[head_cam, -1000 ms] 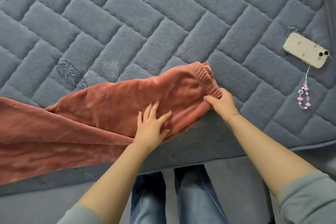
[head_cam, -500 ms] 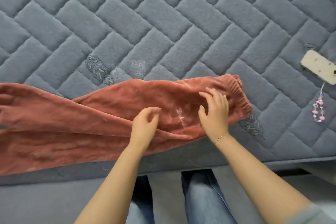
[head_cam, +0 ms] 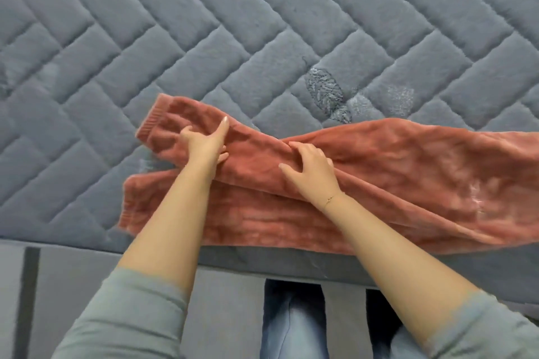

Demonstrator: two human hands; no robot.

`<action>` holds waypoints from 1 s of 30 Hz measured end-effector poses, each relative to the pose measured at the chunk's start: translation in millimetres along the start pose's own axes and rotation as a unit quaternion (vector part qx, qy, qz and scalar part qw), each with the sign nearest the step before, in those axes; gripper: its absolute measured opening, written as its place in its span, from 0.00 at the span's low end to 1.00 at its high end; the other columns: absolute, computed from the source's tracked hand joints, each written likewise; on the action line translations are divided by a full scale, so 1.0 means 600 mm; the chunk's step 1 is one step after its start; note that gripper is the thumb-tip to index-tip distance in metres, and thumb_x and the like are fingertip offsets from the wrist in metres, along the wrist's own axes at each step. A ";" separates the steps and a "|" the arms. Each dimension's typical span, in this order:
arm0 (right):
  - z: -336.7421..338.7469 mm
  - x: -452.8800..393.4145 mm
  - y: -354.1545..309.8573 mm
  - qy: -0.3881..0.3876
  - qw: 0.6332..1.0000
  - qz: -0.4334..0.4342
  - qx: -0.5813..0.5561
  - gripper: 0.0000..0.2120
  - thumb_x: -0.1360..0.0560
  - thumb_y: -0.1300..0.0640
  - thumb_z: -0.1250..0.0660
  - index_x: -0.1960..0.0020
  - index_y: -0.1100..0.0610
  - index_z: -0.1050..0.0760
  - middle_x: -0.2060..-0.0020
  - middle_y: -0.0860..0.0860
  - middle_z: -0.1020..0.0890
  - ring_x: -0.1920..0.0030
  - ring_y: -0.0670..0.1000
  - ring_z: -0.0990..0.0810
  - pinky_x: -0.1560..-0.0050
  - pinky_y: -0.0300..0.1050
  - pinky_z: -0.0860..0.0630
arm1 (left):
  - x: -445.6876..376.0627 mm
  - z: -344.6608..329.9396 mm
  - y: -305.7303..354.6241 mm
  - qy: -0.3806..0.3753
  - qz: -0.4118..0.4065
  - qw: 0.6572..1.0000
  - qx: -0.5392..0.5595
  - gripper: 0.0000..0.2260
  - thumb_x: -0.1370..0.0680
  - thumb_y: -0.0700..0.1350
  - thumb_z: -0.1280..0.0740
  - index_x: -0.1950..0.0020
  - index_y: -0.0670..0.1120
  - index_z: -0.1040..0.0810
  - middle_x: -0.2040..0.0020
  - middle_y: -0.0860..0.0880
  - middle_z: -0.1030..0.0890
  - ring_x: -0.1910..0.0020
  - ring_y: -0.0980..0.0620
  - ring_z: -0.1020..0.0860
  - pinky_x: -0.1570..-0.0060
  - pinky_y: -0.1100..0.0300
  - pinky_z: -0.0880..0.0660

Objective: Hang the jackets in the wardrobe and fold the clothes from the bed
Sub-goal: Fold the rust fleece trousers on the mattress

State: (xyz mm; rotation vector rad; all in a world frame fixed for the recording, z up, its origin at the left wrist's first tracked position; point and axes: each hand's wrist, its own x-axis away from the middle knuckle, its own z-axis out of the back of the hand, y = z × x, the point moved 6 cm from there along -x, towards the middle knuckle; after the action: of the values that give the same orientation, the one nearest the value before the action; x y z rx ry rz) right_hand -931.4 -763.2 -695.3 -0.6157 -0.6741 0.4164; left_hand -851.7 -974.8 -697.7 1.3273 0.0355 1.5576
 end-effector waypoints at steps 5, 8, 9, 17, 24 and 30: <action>-0.057 -0.005 -0.082 -0.004 0.986 0.143 0.080 0.21 0.31 0.62 0.31 0.39 0.57 0.23 0.50 0.54 0.22 0.46 0.60 0.25 0.49 0.53 0.31 | -0.077 -0.024 0.001 -0.010 0.153 0.984 -0.087 0.56 0.34 0.65 0.26 0.22 0.47 0.59 0.29 0.42 0.35 0.42 0.39 0.25 0.44 0.44 0.24; -0.081 0.041 -0.103 -0.073 0.963 0.241 0.093 0.24 0.33 0.71 0.35 0.38 0.60 0.21 0.55 0.58 0.22 0.54 0.61 0.24 0.55 0.53 0.26 | -0.106 0.001 0.003 0.031 0.101 0.979 -0.172 0.37 0.26 0.48 0.31 0.24 0.41 0.49 0.27 0.37 0.35 0.33 0.37 0.29 0.35 0.45 0.29; -0.083 0.056 -0.104 -0.079 0.961 0.247 0.100 0.26 0.33 0.73 0.35 0.37 0.59 0.21 0.54 0.58 0.22 0.55 0.61 0.24 0.57 0.53 0.25 | -0.106 0.015 0.005 0.039 0.063 0.985 -0.154 0.29 0.24 0.43 0.35 0.27 0.39 0.41 0.31 0.37 0.30 0.34 0.38 0.27 0.37 0.48 0.27; -0.108 0.144 -0.102 -0.095 0.941 0.294 0.139 0.25 0.39 0.74 0.33 0.45 0.58 0.19 0.57 0.52 0.21 0.60 0.56 0.22 0.73 0.46 0.27 | 0.050 0.244 -0.178 -0.036 0.001 0.938 0.345 0.11 0.21 0.37 0.35 0.45 0.51 0.18 0.46 0.52 0.16 0.48 0.55 0.18 0.52 0.59 0.19; -0.169 0.182 -0.041 -0.172 0.946 0.227 0.157 0.24 0.27 0.57 0.35 0.31 0.56 0.27 0.42 0.51 0.24 0.44 0.53 0.25 0.48 0.47 0.24 | 0.070 0.262 -0.321 0.105 0.169 0.935 0.292 0.10 0.19 0.47 0.35 0.39 0.48 0.31 0.35 0.46 0.24 0.37 0.49 0.25 0.34 0.52 0.31; -0.144 0.191 -0.027 -0.065 0.983 0.161 0.065 0.18 0.26 0.65 0.34 0.37 0.57 0.23 0.36 0.52 0.25 0.33 0.51 0.29 0.33 0.44 0.32 | 0.049 0.259 -0.279 0.068 0.174 0.888 0.421 0.19 0.21 0.52 0.33 0.31 0.48 0.26 0.35 0.49 0.22 0.36 0.52 0.24 0.38 0.56 0.26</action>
State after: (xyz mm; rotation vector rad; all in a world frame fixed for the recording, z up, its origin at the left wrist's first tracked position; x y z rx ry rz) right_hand -787.9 -746.9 -686.3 -0.5772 -0.6665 0.8014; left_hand -622.5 -964.2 -716.9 1.9608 0.6610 2.0475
